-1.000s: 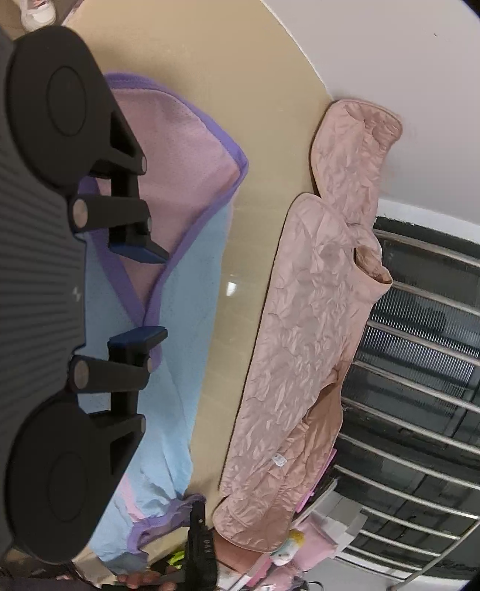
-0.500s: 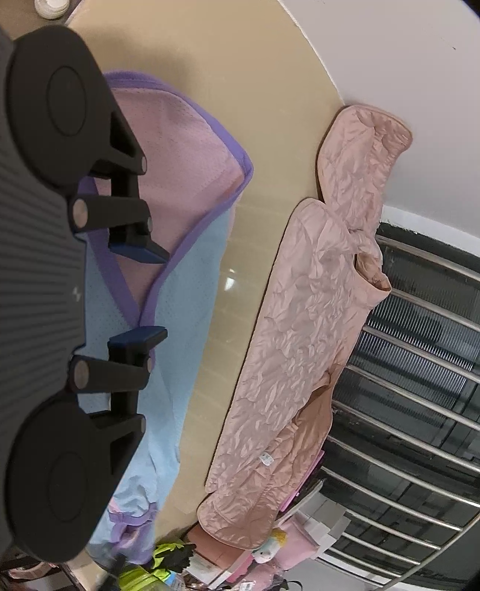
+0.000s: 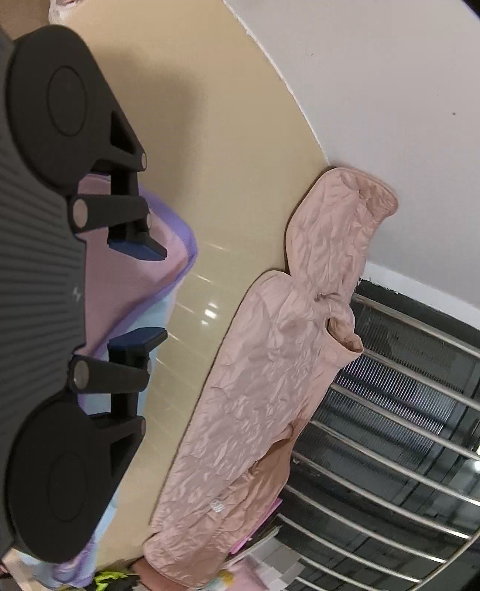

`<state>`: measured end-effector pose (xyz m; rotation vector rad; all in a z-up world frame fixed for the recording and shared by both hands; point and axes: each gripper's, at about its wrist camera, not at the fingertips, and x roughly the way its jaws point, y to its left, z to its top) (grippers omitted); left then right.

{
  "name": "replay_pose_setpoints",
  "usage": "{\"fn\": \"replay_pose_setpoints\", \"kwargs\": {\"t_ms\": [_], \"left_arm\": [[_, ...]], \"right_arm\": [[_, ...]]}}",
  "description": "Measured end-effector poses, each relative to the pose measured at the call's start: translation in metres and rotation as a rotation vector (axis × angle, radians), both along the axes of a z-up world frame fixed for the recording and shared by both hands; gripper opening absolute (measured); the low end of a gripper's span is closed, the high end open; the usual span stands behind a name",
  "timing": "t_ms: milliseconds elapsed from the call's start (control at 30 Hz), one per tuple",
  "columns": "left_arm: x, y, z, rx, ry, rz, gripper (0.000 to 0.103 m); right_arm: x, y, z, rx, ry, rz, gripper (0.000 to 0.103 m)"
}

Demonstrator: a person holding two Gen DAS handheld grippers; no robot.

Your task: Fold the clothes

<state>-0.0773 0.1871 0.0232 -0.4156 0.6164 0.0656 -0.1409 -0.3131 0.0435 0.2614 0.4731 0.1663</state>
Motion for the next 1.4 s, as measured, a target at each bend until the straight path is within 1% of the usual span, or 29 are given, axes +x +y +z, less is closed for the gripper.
{"fn": "replay_pose_setpoints", "kwargs": {"t_ms": [33, 100, 200, 267, 300, 333, 367, 400, 433, 500, 600, 667, 700, 767, 800, 833, 900, 1000, 1067, 1100, 1200, 1267, 1300, 1400], "left_arm": [[0.004, 0.0, -0.001, -0.014, 0.003, -0.003, 0.02], [0.012, -0.002, -0.005, -0.026, 0.013, -0.02, 0.006], [0.022, -0.005, -0.011, -0.04, 0.039, -0.015, 0.002], [0.024, -0.002, -0.014, -0.05, 0.034, -0.004, 0.001], [0.025, 0.0, -0.014, -0.056, 0.029, 0.01, 0.001], [0.027, 0.003, -0.015, -0.063, 0.024, 0.022, 0.001], [0.028, 0.006, -0.016, -0.07, 0.019, 0.034, 0.001], [0.03, 0.008, -0.017, -0.076, 0.013, 0.045, 0.001], [0.031, 0.01, -0.017, -0.078, 0.007, 0.051, 0.001], [0.033, 0.01, -0.018, -0.068, 0.002, 0.057, 0.001], [0.033, 0.006, -0.018, -0.044, 0.003, 0.052, 0.002], [0.029, 0.0, -0.013, -0.006, 0.011, 0.04, 0.005], [0.022, -0.005, -0.008, 0.018, 0.002, 0.037, 0.007], [0.009, -0.017, 0.002, 0.054, -0.024, 0.021, 0.015], [0.001, -0.024, 0.007, 0.059, -0.039, 0.004, 0.019], [-0.006, -0.033, 0.011, 0.06, -0.056, -0.026, 0.024], [-0.017, -0.055, 0.017, 0.056, -0.078, -0.106, 0.031], [-0.025, -0.092, 0.018, 0.064, -0.099, -0.239, 0.032], [-0.027, -0.114, 0.015, 0.109, -0.115, -0.275, 0.032], [-0.027, -0.121, 0.012, 0.134, -0.111, -0.282, 0.032], [-0.026, -0.127, 0.001, 0.135, -0.066, -0.285, 0.03], [-0.026, -0.13, -0.006, 0.136, -0.037, -0.287, 0.028], [-0.027, -0.129, -0.009, 0.132, -0.028, -0.285, 0.028], [-0.032, -0.124, -0.011, 0.128, -0.022, -0.277, 0.027]], "right_arm": [[0.007, -0.001, 0.0, 0.001, 0.006, -0.011, 0.053], [0.025, -0.005, -0.004, 0.021, 0.04, -0.035, 0.053], [0.044, -0.004, -0.013, 0.049, 0.095, -0.035, 0.052], [0.052, -0.001, -0.019, 0.057, 0.122, -0.03, 0.051], [0.053, 0.001, -0.021, 0.052, 0.129, -0.027, 0.048], [0.055, 0.003, -0.024, 0.046, 0.137, -0.023, 0.037], [0.056, 0.005, -0.026, 0.041, 0.144, -0.019, 0.031], [0.055, 0.006, -0.027, 0.03, 0.137, -0.03, 0.018], [0.055, 0.006, -0.027, 0.018, 0.131, -0.04, 0.009], [0.053, 0.004, -0.029, 0.008, 0.121, -0.063, 0.009], [0.055, -0.006, -0.037, 0.035, 0.145, -0.089, 0.009], [0.051, -0.007, -0.035, 0.036, 0.131, -0.104, 0.012], [0.048, -0.008, -0.034, 0.036, 0.123, -0.112, 0.015], [0.042, -0.007, -0.027, 0.023, 0.093, -0.113, 0.02], [0.039, -0.006, -0.024, 0.016, 0.078, -0.113, 0.027], [0.037, -0.006, -0.021, 0.018, 0.07, -0.11, 0.031], [0.036, -0.004, -0.019, 0.019, 0.067, -0.099, 0.031], [0.041, 0.003, -0.023, 0.003, 0.085, -0.072, 0.031], [0.045, 0.008, -0.031, -0.007, 0.103, -0.036, 0.031], [0.044, 0.009, -0.033, -0.017, 0.107, -0.039, 0.031], [0.038, 0.01, -0.034, -0.058, 0.098, -0.071, 0.031], [0.031, 0.007, -0.03, -0.056, 0.072, -0.075, 0.031], [0.027, 0.005, -0.029, -0.055, 0.059, -0.077, 0.033], [0.02, 0.001, -0.028, -0.048, 0.08, -0.093, 0.041]]}}
